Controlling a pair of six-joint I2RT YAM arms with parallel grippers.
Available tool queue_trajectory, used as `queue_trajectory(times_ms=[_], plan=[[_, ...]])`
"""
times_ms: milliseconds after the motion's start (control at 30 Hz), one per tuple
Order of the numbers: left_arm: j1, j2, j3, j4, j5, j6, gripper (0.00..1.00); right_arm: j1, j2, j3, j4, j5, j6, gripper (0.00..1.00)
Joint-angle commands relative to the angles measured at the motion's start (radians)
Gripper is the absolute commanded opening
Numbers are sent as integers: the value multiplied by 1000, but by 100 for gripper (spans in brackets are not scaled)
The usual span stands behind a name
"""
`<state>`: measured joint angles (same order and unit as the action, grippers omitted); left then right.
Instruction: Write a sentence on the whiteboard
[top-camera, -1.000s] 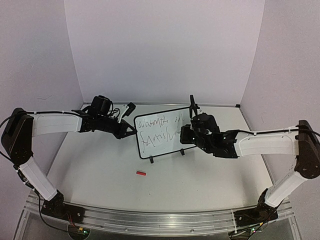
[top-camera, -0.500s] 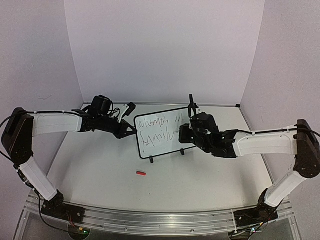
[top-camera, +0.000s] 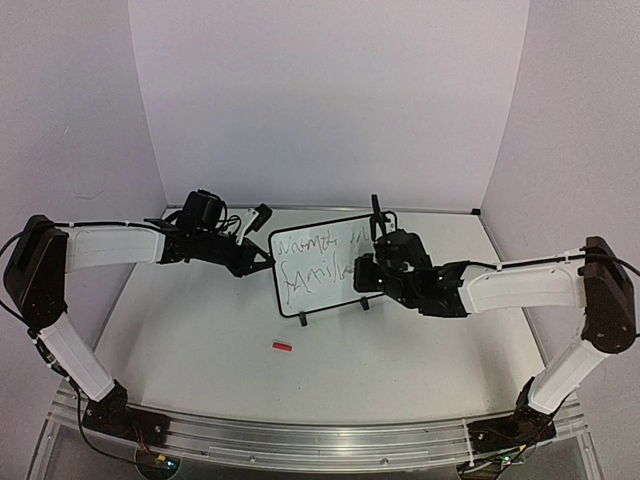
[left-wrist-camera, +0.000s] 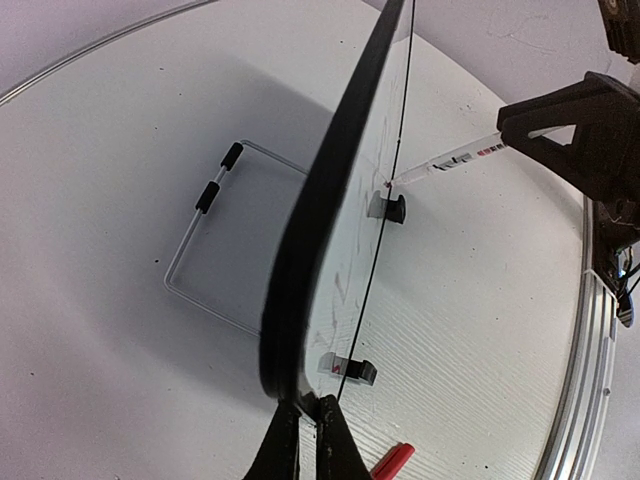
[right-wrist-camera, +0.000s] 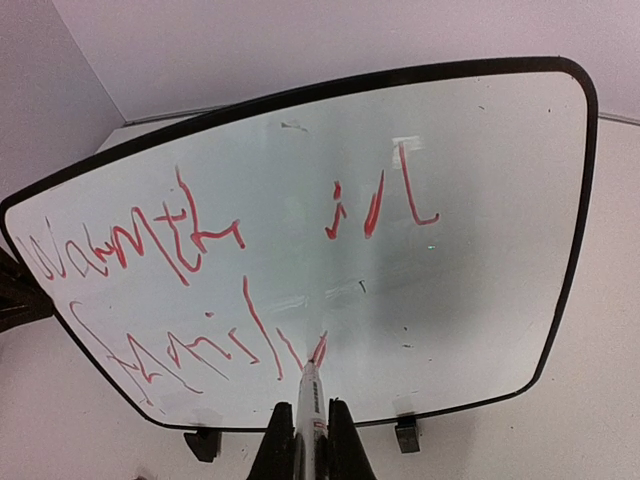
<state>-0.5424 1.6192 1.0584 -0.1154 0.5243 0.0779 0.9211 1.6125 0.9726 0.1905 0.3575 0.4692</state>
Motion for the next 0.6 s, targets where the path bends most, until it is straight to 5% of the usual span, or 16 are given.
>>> queue_trajectory(times_ms=[0,567], plan=[[1,26,19,-46,-53,39,0,-2,36,28,4,-19,22,0],[1,26,24,-49,-52,39,0,-3,75,35,6,-64,41,0]])
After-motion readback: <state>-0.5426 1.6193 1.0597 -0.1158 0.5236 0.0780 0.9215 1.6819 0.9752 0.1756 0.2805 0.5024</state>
